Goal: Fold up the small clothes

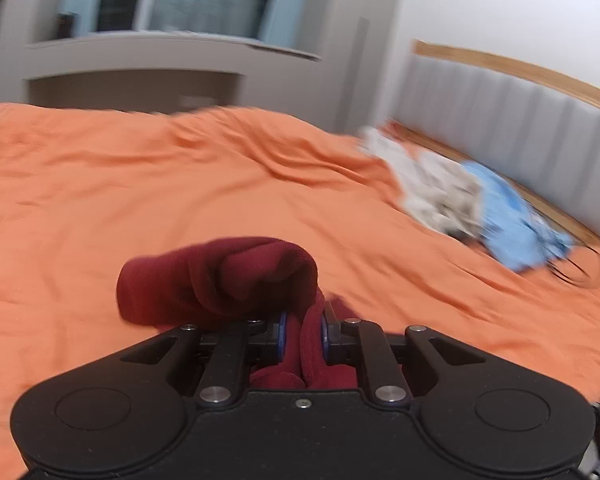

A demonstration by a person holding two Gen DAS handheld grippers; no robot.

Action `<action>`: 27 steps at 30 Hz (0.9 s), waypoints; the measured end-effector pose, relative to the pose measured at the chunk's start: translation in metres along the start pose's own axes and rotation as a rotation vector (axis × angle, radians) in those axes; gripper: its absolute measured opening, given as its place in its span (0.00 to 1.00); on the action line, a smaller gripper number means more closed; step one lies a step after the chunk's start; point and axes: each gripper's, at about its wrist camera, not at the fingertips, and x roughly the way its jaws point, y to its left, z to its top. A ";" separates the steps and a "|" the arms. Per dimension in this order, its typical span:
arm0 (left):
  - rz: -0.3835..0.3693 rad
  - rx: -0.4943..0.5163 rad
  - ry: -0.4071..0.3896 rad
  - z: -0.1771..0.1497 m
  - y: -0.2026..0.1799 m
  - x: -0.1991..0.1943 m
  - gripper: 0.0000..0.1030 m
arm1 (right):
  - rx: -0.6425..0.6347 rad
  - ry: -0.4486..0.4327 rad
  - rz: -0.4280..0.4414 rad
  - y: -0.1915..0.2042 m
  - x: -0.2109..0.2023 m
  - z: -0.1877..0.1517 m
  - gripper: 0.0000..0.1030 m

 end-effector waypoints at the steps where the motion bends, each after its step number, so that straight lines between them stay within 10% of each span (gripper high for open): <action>1: -0.034 0.019 0.022 -0.004 -0.009 0.006 0.16 | 0.007 0.007 -0.014 -0.005 -0.002 -0.003 1.00; 8: -0.150 0.076 0.154 -0.047 -0.038 0.029 0.24 | 0.041 0.049 -0.085 -0.034 -0.010 -0.017 1.00; 13: -0.261 0.023 0.173 -0.057 -0.025 0.017 0.66 | 0.071 0.067 -0.092 -0.041 -0.009 -0.023 1.00; 18: -0.300 -0.024 0.141 -0.064 -0.006 -0.011 0.83 | 0.063 0.072 -0.082 -0.035 -0.005 -0.022 1.00; 27: -0.046 -0.135 0.039 -0.063 0.035 -0.059 0.99 | 0.066 0.038 -0.037 -0.021 -0.003 -0.017 1.00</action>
